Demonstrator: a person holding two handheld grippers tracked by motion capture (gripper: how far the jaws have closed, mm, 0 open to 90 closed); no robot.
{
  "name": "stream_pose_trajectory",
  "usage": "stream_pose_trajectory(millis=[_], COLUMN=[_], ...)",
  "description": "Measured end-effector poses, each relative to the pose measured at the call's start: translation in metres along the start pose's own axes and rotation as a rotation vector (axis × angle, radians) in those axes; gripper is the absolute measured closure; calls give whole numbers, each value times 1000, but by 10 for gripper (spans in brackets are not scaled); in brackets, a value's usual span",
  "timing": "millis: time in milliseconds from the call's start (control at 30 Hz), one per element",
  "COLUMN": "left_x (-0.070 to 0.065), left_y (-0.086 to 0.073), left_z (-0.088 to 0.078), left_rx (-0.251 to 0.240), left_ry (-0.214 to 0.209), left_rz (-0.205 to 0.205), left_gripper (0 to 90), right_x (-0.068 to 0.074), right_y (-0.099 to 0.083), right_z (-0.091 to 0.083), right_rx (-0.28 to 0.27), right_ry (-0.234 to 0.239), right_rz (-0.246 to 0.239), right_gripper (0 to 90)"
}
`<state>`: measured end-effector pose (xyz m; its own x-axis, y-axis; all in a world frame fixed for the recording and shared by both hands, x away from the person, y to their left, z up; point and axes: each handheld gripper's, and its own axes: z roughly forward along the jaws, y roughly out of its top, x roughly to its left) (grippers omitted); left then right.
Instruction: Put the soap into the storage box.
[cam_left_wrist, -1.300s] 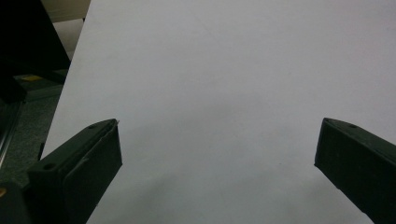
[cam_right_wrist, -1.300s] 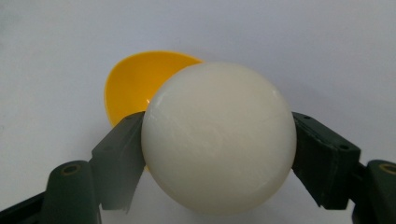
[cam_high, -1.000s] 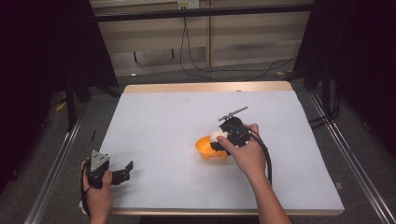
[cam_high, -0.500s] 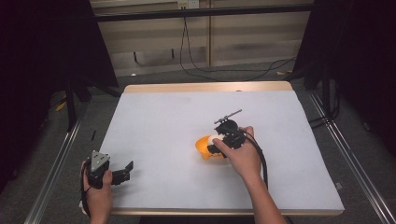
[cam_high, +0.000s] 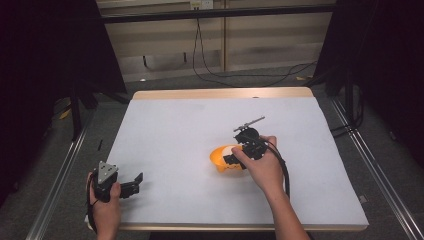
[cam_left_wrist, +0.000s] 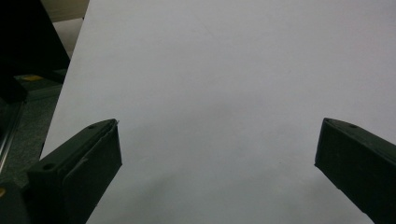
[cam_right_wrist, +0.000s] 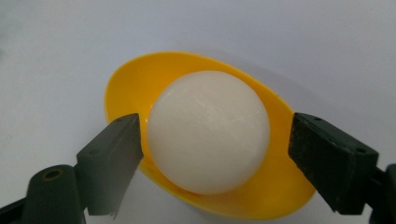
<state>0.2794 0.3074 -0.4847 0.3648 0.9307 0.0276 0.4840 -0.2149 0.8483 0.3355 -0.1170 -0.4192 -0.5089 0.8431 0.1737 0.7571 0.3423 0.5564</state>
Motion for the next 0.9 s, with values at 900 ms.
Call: stream_pose_trajectory(millis=[900], left_x=[0], left_y=[0], left_z=[0], left_rx=[0], left_ry=[2], left_rz=[4], left_gripper=[4], right_x=[-37], right_y=[-42], right_z=[-33], right_rx=[-98], right_ry=[-56], right_rz=[40], right_gripper=[6])
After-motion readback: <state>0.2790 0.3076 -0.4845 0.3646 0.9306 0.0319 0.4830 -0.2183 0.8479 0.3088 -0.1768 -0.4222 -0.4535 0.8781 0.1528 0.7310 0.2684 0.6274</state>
